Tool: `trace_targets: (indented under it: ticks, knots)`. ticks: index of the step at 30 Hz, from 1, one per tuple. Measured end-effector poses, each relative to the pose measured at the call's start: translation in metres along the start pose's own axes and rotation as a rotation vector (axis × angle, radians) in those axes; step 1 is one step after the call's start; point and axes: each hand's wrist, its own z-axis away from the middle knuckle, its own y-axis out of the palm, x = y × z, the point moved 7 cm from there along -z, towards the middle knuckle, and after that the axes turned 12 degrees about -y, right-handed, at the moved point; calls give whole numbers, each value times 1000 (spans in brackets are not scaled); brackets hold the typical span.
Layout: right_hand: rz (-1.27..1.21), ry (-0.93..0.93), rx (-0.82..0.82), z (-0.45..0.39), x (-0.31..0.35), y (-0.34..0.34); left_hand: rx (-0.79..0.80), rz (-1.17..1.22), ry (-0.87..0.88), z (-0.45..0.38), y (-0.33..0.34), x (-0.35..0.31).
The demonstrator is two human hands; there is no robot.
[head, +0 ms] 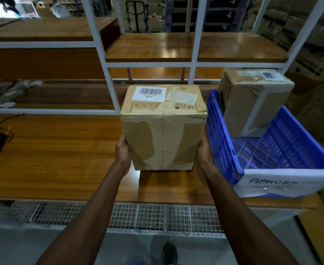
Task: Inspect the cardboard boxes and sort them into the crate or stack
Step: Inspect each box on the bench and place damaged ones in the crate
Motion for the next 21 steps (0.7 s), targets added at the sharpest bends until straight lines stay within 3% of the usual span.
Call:
trace_targets:
  ticks: [12, 21]
  knots:
    - [-11, -10, 50, 133, 75, -42, 115, -4, 162, 166, -11, -7]
    - [119, -120, 115, 209, 184, -117, 257, 10, 229, 276, 47, -15]
